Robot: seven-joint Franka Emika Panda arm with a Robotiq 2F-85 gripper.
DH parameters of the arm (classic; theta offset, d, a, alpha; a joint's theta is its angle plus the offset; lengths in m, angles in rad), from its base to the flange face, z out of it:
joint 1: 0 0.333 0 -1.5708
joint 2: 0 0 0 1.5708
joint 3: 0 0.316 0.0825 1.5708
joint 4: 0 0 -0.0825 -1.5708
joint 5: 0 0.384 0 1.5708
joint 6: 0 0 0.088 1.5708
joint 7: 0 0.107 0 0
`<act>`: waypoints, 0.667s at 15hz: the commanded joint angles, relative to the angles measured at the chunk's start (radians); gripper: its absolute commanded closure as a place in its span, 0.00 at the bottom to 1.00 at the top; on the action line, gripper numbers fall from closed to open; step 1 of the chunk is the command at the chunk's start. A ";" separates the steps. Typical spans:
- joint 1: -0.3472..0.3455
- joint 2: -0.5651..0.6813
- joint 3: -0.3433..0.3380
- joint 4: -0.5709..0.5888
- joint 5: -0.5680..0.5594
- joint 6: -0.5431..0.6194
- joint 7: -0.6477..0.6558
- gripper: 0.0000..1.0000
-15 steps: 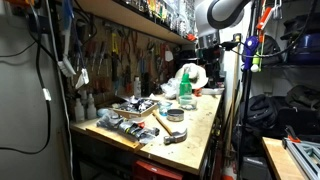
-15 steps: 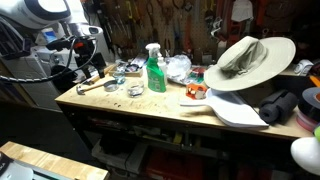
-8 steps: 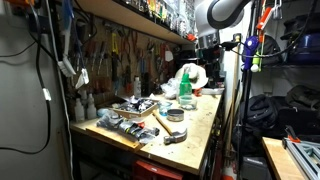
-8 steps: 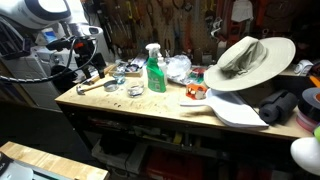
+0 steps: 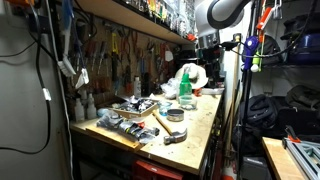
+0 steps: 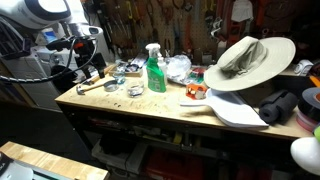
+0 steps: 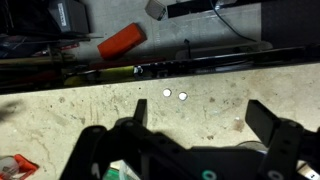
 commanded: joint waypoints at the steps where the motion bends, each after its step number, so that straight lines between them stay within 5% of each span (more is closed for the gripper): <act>1: 0.024 0.020 -0.008 0.020 0.014 0.015 -0.018 0.00; 10: 0.084 0.195 -0.026 0.194 0.226 0.152 -0.158 0.00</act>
